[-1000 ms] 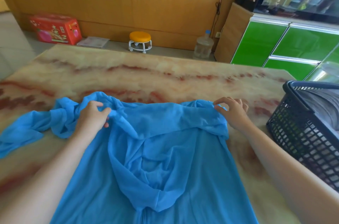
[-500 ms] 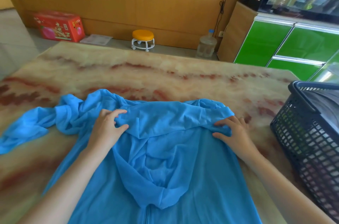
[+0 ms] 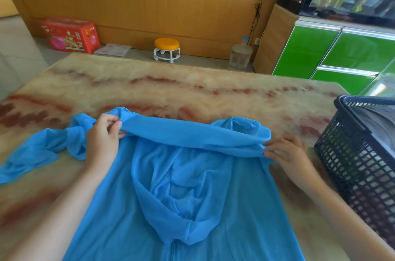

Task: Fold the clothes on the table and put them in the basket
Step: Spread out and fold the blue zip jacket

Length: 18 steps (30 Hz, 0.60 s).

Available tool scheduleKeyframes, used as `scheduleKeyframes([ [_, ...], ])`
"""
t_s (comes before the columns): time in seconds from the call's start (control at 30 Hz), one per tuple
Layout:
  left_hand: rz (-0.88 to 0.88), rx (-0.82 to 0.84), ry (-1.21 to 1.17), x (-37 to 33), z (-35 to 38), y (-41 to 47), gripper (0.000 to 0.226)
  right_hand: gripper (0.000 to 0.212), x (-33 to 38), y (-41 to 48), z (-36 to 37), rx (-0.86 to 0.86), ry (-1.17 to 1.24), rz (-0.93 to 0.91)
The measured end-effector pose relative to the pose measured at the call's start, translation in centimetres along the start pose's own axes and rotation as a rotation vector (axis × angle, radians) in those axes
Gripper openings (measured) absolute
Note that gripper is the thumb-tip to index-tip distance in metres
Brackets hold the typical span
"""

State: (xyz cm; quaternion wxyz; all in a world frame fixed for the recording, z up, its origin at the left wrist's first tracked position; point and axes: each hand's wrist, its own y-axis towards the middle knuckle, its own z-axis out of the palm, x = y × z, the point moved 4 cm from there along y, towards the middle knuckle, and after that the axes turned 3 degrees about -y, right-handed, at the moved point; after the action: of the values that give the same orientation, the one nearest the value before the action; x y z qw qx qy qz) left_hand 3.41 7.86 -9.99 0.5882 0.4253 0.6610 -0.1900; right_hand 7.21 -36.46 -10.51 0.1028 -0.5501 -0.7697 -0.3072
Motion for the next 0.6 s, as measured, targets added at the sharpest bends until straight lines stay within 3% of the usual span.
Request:
scheduleKeyframes([
  [0.1, -0.027, -0.022, 0.107, 0.9, -0.6, -0.2, 0.013, 0.022, 0.7, -1.1, 0.6, 0.16, -0.192, -0.137],
  [0.23, 0.004, -0.012, 0.343, 1.7, -0.8, -1.1, 0.029, 0.056, 0.7, -1.1, 0.1, 0.156, -0.164, -0.056],
  [0.3, -0.004, 0.045, 0.385, 1.8, -0.1, -1.2, 0.035, 0.045, 1.0, -0.6, 0.2, 0.132, -0.09, -0.016],
  [0.37, -0.038, 0.099, 0.395, 2.0, 0.7, -1.1, 0.042, 0.015, 1.1, 0.3, 0.4, 0.044, -0.01, 0.018],
  [0.5, 0.021, 0.038, 0.19, 1.1, 1.4, -0.2, 0.017, 0.035, 0.7, 3.6, 1.4, 0.012, -0.109, 0.065],
  [0.6, 0.024, -0.059, 0.089, 0.8, 1.1, 0.8, 0.013, 0.02, -0.3, 6.1, 2.7, 0.082, -0.207, 0.175],
])
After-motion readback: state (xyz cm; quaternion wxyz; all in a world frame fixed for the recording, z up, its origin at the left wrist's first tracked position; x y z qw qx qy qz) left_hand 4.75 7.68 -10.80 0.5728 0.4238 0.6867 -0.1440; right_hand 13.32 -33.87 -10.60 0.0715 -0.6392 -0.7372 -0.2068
